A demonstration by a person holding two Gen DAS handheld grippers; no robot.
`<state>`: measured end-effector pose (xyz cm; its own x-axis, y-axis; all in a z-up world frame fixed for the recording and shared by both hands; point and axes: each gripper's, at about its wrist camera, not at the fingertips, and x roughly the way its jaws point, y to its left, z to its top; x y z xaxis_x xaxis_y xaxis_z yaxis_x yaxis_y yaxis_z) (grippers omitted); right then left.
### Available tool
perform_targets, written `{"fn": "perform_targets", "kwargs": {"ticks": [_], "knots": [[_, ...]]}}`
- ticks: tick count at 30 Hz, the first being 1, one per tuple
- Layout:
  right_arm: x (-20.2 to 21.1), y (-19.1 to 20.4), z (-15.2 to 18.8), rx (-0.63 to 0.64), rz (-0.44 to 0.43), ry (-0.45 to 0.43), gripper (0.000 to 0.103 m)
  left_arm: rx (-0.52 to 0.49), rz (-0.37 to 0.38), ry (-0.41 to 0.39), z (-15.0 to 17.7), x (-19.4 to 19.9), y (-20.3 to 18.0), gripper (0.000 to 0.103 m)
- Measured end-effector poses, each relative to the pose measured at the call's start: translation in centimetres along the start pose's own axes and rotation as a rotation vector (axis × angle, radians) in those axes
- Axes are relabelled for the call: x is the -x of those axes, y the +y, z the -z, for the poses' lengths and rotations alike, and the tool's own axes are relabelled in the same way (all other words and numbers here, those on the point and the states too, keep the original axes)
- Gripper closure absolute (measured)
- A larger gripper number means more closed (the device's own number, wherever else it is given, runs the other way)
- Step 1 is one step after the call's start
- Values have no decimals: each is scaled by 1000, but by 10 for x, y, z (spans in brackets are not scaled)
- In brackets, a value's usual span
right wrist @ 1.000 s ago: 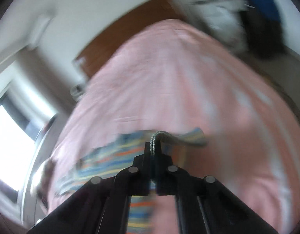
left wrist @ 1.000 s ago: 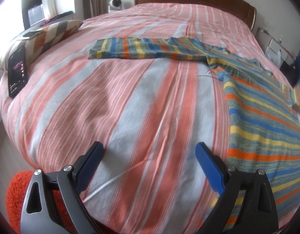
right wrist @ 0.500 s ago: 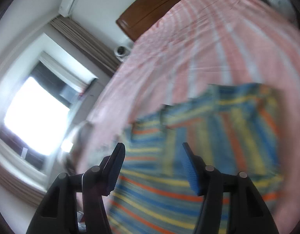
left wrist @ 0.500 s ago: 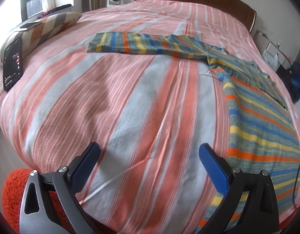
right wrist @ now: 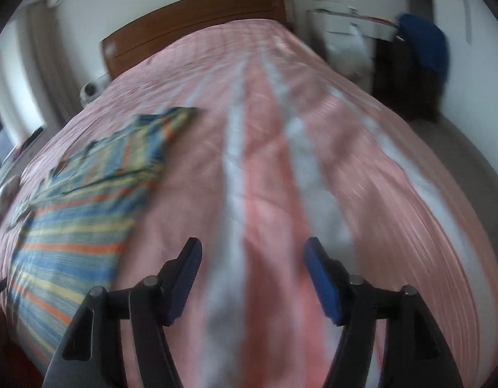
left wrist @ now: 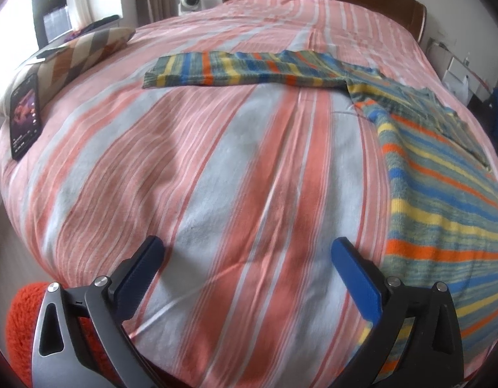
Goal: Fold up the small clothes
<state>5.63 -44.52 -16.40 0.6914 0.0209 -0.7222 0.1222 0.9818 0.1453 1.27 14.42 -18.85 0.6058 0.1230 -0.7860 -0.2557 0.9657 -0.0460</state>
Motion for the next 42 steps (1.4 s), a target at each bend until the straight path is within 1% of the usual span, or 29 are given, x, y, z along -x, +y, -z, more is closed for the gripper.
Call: {"fn": "perform_targets", "kwargs": {"ticks": [1, 3, 4, 8, 9, 17, 42], "knots": [[0, -9, 6, -28, 5, -3, 37, 0, 1, 0, 0, 0, 0, 0], [1, -14, 13, -43, 4, -16, 37, 1, 2, -2, 0, 0, 0, 0], [1, -12, 15, -37, 8, -25, 36, 0, 1, -2, 0, 0, 0, 0], [-9, -2, 19, 13, 30, -33, 27, 1, 1, -1, 0, 0, 0, 0], [-10, 1, 20, 24, 33, -34, 26, 1, 2, -1, 1, 0, 0, 0], [-16, -3, 24, -1, -16, -58, 23, 1, 3, -1, 1, 0, 0, 0], [-17, -3, 25, 0, -18, -59, 23, -1, 3, 16, 3, 1, 2, 0]]}}
